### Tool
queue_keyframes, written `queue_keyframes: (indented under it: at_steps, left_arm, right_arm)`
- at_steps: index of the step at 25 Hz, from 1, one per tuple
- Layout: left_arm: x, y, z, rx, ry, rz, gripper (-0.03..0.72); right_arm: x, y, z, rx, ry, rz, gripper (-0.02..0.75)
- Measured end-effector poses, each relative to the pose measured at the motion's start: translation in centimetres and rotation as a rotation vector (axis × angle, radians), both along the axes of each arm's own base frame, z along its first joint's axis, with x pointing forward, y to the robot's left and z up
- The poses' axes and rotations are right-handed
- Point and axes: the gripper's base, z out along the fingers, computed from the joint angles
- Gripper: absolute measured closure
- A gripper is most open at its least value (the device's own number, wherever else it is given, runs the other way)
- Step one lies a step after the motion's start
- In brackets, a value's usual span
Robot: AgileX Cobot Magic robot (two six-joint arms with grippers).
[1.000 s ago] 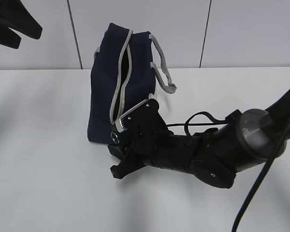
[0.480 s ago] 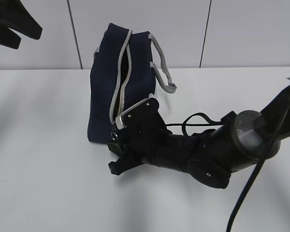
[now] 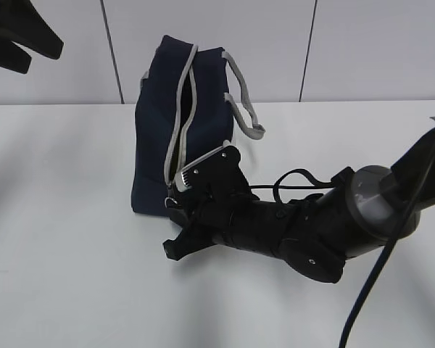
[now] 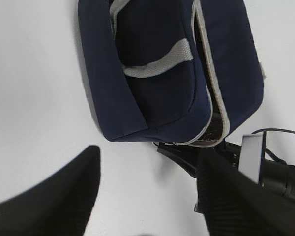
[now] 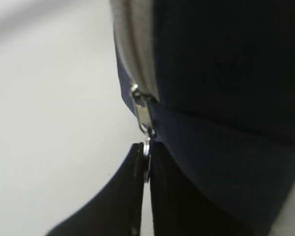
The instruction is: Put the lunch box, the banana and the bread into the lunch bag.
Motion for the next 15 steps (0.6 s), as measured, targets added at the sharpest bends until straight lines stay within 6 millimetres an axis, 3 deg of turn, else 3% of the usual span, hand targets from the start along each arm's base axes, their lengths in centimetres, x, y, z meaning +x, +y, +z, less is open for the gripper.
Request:
queue_keyframes:
  at_steps: [3,15]
  left_arm:
    - [0.0,0.0,0.0,0.000,0.000,0.000,0.254]
    - [0.0,0.0,0.0,0.000,0.000,0.000,0.254]
  right_arm:
    - [0.0,0.0,0.0,0.000,0.000,0.000,0.754]
    - [-0.3,-0.3,1.8,-0.081,-0.006,0.034,0.754]
